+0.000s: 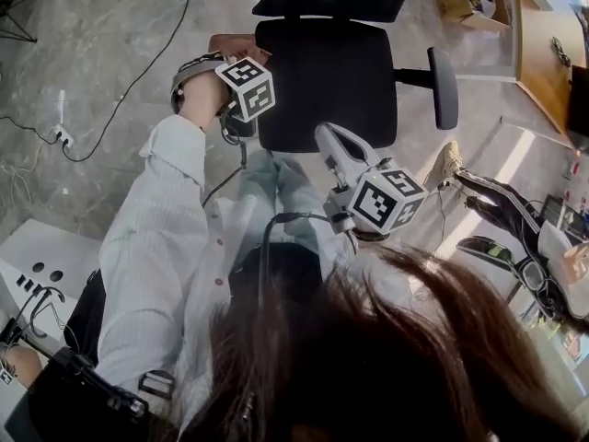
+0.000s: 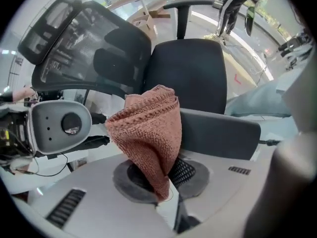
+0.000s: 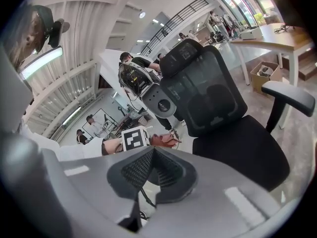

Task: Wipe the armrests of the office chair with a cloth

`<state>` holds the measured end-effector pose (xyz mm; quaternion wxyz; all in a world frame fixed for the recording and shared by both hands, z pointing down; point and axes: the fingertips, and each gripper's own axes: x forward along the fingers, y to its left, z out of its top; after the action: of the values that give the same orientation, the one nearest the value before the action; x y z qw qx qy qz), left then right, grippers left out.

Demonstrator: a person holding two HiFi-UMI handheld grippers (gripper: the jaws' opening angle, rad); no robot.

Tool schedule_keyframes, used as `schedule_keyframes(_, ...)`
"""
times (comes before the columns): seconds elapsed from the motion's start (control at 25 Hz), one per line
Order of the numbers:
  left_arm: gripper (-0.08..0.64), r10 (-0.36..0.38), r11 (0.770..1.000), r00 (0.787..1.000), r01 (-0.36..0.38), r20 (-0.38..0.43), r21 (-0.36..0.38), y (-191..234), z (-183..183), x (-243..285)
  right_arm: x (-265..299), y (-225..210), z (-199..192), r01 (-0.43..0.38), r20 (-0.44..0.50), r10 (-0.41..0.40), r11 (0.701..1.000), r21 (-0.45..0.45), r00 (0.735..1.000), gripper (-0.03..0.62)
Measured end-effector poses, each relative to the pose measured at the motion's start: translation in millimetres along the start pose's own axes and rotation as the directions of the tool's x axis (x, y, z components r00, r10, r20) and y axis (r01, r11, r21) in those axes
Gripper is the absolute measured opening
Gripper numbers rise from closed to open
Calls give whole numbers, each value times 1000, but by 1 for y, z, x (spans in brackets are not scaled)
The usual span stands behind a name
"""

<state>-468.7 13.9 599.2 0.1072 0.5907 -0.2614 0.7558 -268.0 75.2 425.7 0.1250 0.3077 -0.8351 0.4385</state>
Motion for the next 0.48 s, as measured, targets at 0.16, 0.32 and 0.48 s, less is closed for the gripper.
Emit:
schedule_keyframes(0.16, 46, -3, 999, 1000, 3, -12, 45, -40, -9, -15, -6, 2, 6, -15, 15, 15, 1000, -3, 1000, 2)
schedule_keyframes(0.32, 46, -86, 996, 996, 86, 26, 14, -89, -19, -34, -10, 7, 15, -26, 35, 26, 1000, -2, 999, 2)
schedule_keyframes(0.48, 46, -142, 987, 986, 148, 86, -69, -126, -27, -47, -14, 8, 28, -33, 66, 32, 999, 7, 997, 2)
